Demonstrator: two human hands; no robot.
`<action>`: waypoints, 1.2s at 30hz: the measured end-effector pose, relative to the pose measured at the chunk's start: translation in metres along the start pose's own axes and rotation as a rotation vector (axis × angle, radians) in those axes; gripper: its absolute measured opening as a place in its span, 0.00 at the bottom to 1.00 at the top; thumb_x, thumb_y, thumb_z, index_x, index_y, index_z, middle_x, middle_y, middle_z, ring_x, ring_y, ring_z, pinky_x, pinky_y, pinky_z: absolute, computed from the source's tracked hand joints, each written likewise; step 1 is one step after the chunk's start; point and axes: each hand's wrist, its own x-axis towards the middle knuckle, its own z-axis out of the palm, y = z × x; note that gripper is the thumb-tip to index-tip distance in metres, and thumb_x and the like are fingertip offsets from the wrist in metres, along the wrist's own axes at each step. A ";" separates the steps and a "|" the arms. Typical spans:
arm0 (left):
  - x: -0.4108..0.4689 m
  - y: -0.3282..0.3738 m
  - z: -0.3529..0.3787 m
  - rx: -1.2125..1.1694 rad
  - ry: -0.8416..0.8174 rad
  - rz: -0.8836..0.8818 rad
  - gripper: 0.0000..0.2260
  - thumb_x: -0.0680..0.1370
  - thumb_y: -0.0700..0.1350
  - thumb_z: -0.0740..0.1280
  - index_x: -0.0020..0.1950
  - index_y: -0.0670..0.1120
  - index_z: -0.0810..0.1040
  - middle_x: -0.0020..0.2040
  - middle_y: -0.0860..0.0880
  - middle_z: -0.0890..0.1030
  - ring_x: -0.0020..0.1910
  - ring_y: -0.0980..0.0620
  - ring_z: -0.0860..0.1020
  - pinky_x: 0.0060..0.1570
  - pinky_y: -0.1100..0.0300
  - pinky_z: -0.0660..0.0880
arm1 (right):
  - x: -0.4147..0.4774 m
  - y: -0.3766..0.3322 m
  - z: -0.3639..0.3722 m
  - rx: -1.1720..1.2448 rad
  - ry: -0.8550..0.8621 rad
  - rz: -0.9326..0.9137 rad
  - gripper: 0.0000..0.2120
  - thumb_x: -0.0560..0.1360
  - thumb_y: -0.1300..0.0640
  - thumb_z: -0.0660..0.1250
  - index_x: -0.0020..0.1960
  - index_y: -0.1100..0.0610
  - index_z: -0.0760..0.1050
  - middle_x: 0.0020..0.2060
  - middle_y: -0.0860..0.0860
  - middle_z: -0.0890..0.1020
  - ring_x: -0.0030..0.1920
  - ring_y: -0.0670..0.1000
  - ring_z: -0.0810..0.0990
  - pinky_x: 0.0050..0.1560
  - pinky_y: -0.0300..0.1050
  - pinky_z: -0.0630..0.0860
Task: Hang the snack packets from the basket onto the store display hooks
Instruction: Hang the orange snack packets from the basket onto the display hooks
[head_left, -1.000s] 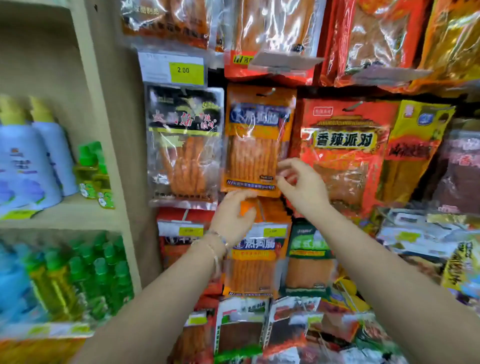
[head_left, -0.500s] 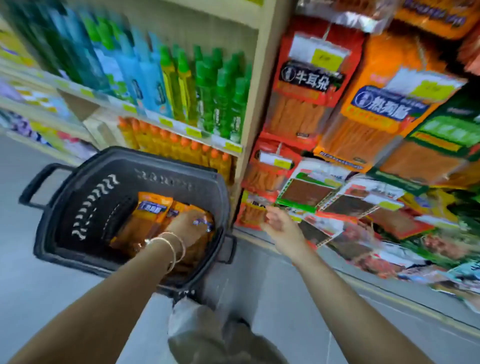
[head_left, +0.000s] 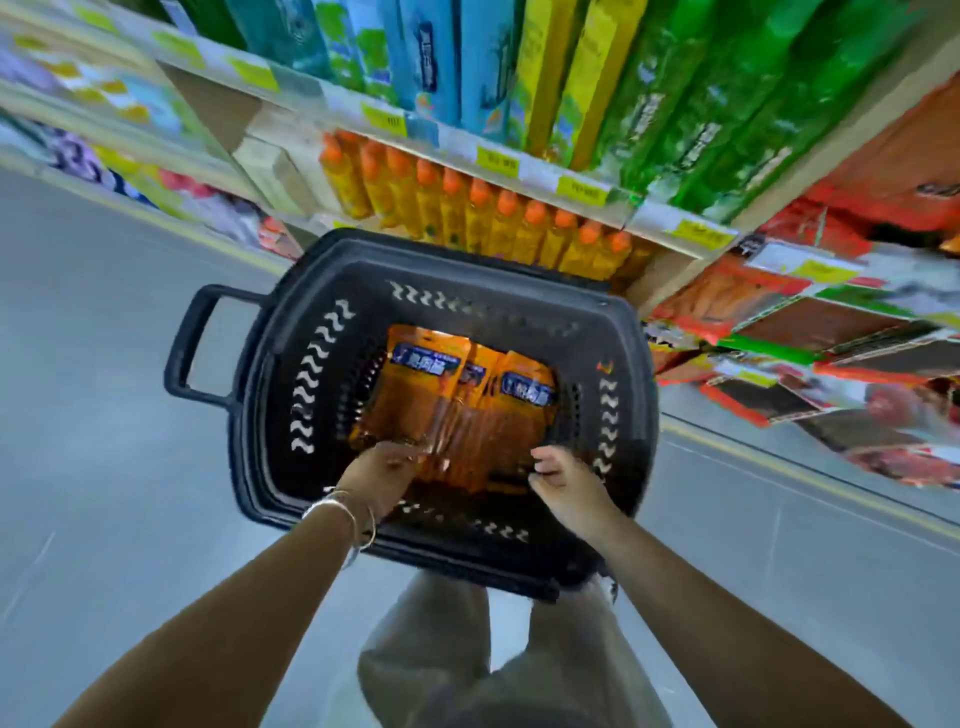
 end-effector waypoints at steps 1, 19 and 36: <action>0.012 -0.003 -0.009 0.046 0.005 0.009 0.06 0.75 0.41 0.68 0.50 0.49 0.79 0.41 0.47 0.80 0.40 0.48 0.78 0.43 0.60 0.73 | 0.012 -0.005 0.009 -0.006 -0.027 0.023 0.17 0.79 0.56 0.62 0.67 0.55 0.68 0.59 0.53 0.75 0.52 0.49 0.75 0.52 0.40 0.70; 0.151 -0.069 -0.021 0.098 -0.111 -0.112 0.12 0.76 0.42 0.63 0.60 0.47 0.76 0.59 0.48 0.79 0.58 0.48 0.76 0.56 0.64 0.67 | 0.213 -0.017 0.137 0.302 0.000 0.404 0.21 0.77 0.50 0.63 0.67 0.57 0.67 0.54 0.55 0.78 0.51 0.56 0.78 0.51 0.49 0.75; 0.151 -0.059 -0.017 -0.103 -0.055 -0.068 0.18 0.77 0.48 0.64 0.67 0.49 0.69 0.60 0.52 0.78 0.52 0.54 0.76 0.50 0.64 0.69 | 0.164 -0.017 0.097 0.812 0.408 0.412 0.03 0.79 0.56 0.62 0.47 0.50 0.70 0.45 0.52 0.79 0.36 0.48 0.81 0.33 0.43 0.75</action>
